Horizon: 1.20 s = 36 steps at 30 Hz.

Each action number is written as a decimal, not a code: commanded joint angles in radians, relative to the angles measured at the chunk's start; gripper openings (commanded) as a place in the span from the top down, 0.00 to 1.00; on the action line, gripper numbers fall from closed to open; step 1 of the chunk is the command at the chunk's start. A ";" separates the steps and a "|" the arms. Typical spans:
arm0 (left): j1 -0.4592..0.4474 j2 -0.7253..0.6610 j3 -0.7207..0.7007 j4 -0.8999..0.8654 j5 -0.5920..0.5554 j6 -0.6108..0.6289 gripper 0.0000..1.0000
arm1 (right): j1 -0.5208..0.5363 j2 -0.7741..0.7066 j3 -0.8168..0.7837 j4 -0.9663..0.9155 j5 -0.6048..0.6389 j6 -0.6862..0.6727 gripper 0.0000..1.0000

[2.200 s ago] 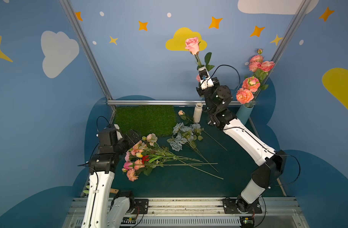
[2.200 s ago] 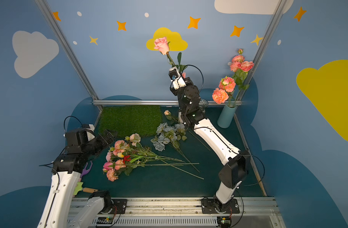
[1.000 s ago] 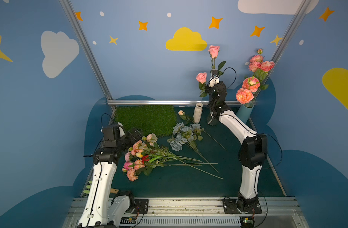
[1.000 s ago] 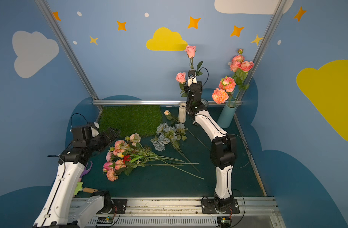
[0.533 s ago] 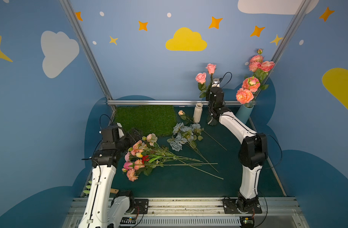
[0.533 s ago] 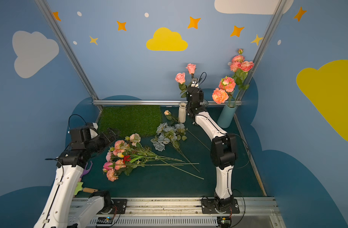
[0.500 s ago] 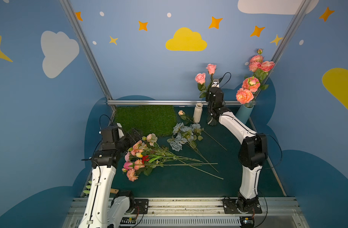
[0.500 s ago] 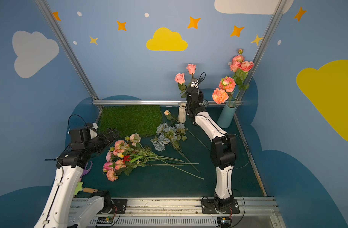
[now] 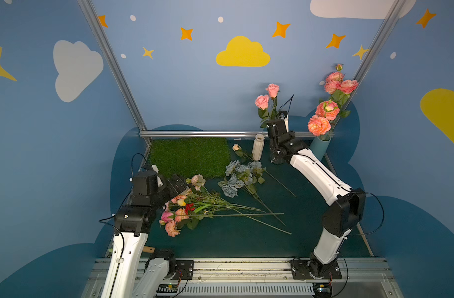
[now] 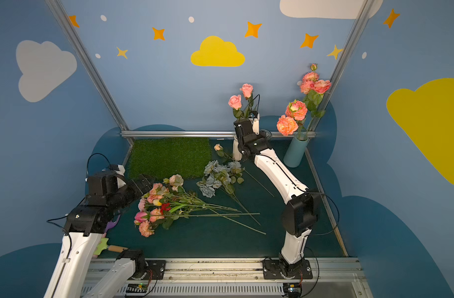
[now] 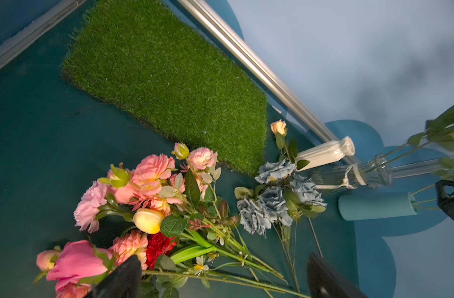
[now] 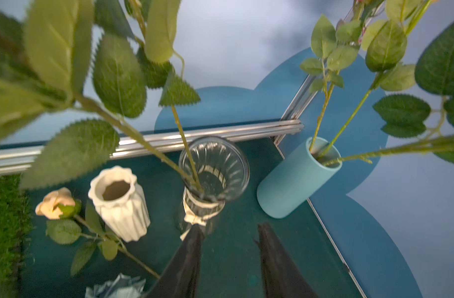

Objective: Place the pink flowers into the vase
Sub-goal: Place the flower in the vase, then pick up the flower at the center of the board.

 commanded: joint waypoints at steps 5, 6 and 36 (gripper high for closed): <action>-0.235 0.024 -0.032 -0.068 -0.176 -0.119 0.00 | 0.108 -0.121 -0.149 -0.195 -0.045 0.126 0.65; -0.277 0.031 -0.041 -0.066 -0.200 -0.149 0.00 | 0.124 -0.134 -0.170 -0.203 -0.057 0.130 0.65; -0.920 0.160 -0.500 0.461 -0.654 -1.067 0.53 | 0.192 -0.596 -0.698 -0.092 -0.646 0.146 0.87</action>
